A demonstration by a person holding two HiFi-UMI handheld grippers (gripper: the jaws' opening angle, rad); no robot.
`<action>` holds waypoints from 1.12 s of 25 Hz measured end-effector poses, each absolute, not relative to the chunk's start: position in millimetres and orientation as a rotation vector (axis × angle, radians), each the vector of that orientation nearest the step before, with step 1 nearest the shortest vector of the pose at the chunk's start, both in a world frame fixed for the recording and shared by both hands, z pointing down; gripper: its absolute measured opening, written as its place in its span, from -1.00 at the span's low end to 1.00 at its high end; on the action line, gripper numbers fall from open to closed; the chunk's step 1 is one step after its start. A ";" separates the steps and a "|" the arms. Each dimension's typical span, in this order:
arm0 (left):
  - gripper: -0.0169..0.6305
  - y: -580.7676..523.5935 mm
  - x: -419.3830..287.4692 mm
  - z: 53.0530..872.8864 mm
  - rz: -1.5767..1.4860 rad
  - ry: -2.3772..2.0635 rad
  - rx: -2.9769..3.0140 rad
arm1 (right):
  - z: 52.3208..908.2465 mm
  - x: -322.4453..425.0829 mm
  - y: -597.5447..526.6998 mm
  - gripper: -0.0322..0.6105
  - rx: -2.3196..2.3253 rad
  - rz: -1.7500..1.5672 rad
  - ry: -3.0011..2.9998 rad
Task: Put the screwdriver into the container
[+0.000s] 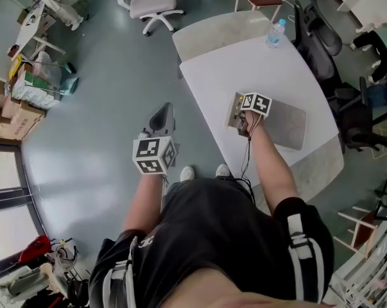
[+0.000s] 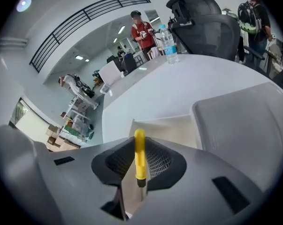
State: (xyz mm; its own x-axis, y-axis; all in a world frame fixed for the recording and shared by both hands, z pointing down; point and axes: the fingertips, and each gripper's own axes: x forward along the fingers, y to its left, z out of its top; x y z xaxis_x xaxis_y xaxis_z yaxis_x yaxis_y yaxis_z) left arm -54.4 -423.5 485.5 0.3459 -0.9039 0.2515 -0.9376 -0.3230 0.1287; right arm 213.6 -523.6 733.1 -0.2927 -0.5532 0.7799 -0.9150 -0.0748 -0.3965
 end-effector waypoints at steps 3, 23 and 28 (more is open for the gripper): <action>-0.91 -424.8 -56.0 486.2 0.194 -1.660 2.353 | 742.3 212.6 -528.8 -0.69 1.536 1.406 -1.803; -0.91 -420.3 -60.6 497.6 0.237 -1.665 2.320 | 763.8 212.0 -535.7 -0.57 1.471 1.423 -1.689; -0.91 -423.1 -53.1 496.2 0.240 -1.633 2.348 | 741.5 212.5 -536.7 -0.57 1.523 1.376 -1.734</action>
